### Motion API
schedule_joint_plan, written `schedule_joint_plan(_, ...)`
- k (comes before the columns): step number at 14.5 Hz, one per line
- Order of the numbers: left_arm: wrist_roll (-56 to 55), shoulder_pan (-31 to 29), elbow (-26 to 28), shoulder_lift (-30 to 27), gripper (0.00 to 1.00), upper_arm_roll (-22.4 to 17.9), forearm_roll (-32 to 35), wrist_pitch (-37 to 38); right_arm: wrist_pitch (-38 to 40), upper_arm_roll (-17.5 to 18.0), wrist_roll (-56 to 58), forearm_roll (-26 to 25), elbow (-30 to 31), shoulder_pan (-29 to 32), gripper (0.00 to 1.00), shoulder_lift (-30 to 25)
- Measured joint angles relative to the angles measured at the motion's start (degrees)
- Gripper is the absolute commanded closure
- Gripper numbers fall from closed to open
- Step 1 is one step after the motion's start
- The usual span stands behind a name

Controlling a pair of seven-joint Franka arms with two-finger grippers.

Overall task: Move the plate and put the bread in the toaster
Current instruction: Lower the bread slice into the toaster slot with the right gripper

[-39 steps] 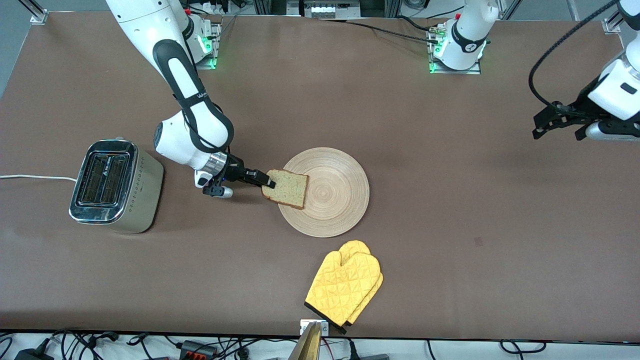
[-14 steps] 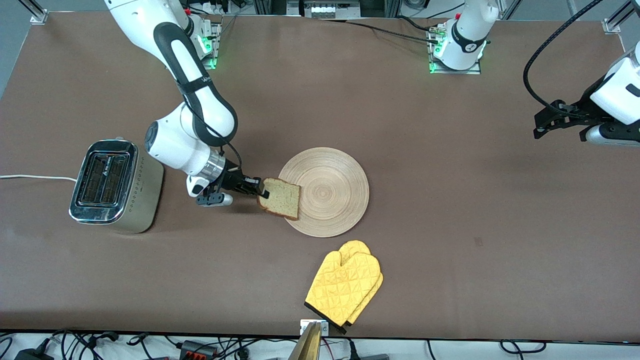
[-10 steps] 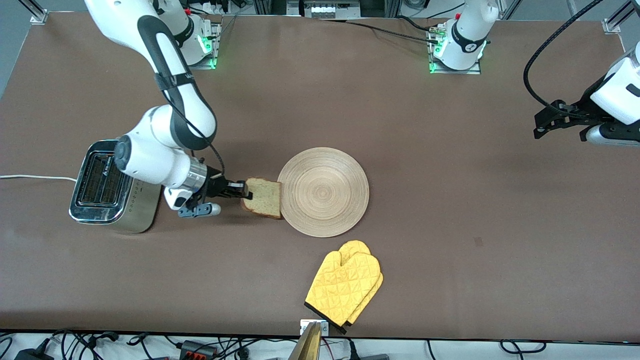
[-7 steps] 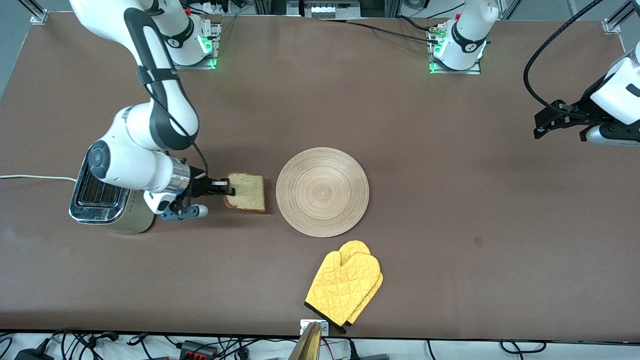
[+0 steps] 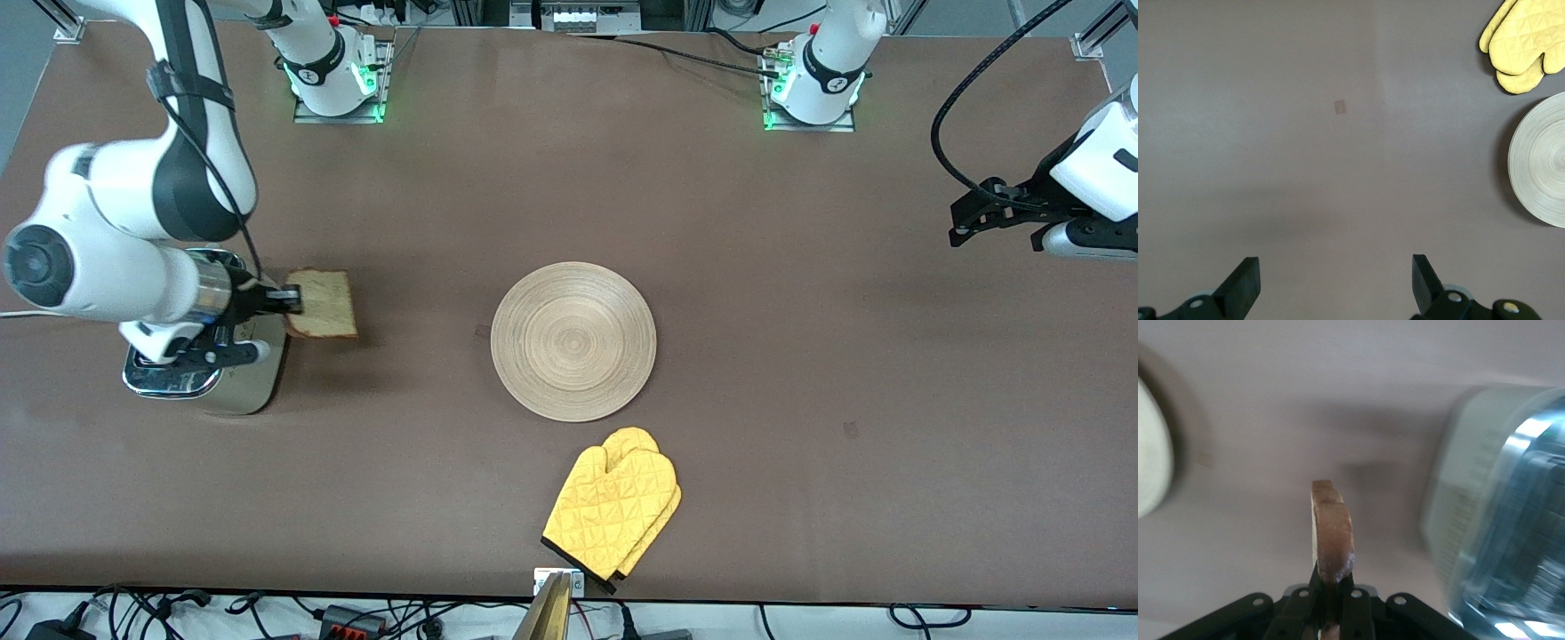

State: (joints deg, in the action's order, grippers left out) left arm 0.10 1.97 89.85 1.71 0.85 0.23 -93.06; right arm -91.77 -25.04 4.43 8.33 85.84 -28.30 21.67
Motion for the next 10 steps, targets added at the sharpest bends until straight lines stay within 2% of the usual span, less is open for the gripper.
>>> schedule_joint_plan(2,0.00,0.00,0.00,0.02,0.00,0.00,0.00,0.00,4.66,0.05,-2.82,-5.81,-3.85,-0.37,1.00,-0.15)
schedule_joint_plan(4,0.00,0.00,0.00,0.03,0.00,0.00,0.00,0.00,7.21,-0.18,-4.27,-8.72,-6.02,-0.30,1.00,-0.15)
schedule_joint_plan(8,0.00,-0.01,0.00,0.03,0.00,0.00,0.00,0.00,7.47,-1.86,-4.32,-17.48,-6.54,0.05,1.00,0.14)
schedule_joint_plan(10,0.00,-0.02,0.00,0.03,0.00,-0.01,0.00,0.00,6.72,-2.14,-4.25,-19.25,-6.58,0.93,1.00,0.76)
